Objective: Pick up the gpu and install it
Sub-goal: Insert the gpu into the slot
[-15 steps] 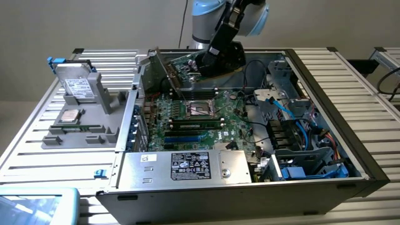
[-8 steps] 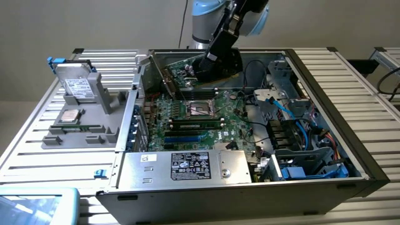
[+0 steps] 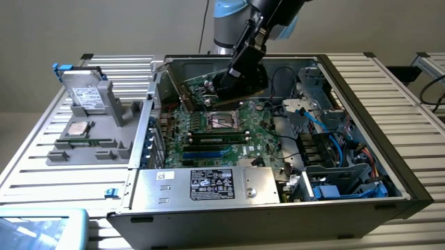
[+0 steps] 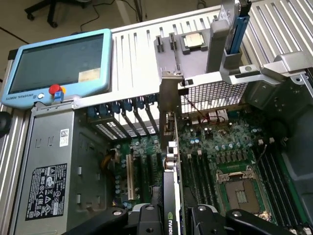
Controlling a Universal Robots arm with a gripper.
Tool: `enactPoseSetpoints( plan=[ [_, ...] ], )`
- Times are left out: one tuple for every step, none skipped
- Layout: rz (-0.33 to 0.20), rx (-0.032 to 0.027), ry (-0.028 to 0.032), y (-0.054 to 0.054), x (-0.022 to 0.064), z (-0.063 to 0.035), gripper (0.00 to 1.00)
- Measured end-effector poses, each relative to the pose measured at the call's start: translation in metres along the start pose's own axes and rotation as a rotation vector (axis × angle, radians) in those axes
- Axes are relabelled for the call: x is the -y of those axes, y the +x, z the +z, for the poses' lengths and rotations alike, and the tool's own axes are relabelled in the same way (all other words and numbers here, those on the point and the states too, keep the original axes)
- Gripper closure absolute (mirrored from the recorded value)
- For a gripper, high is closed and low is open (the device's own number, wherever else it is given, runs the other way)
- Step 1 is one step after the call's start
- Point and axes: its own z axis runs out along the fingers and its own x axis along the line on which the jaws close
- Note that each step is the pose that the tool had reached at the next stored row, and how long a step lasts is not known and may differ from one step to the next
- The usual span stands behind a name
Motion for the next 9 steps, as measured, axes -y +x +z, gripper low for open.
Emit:
enactPoseSetpoints(
  plan=[
    [-0.001, -0.0006, -0.0003, 0.000, 0.0008, 0.0017, 0.72],
    [-0.003, -0.0011, -0.0007, 0.000, 0.0017, 0.0033, 0.72],
    [-0.004, -0.0019, -0.0011, 0.000, 0.0025, 0.0050, 0.72],
    [-0.005, -0.0027, -0.0015, 0.000, 0.0033, 0.0066, 0.72],
    [-0.007, -0.0035, -0.0020, 0.001, 0.0041, 0.0082, 0.72],
    [-0.008, -0.0041, -0.0025, 0.001, 0.0049, 0.0099, 0.72],
    [-0.010, -0.0049, -0.0031, 0.001, 0.0058, 0.0117, 0.72],
    [-0.011, -0.0058, -0.0036, 0.001, 0.0066, 0.0133, 0.72],
    [-0.013, -0.0069, -0.0043, 0.001, 0.0074, 0.0150, 0.72]
  ],
)
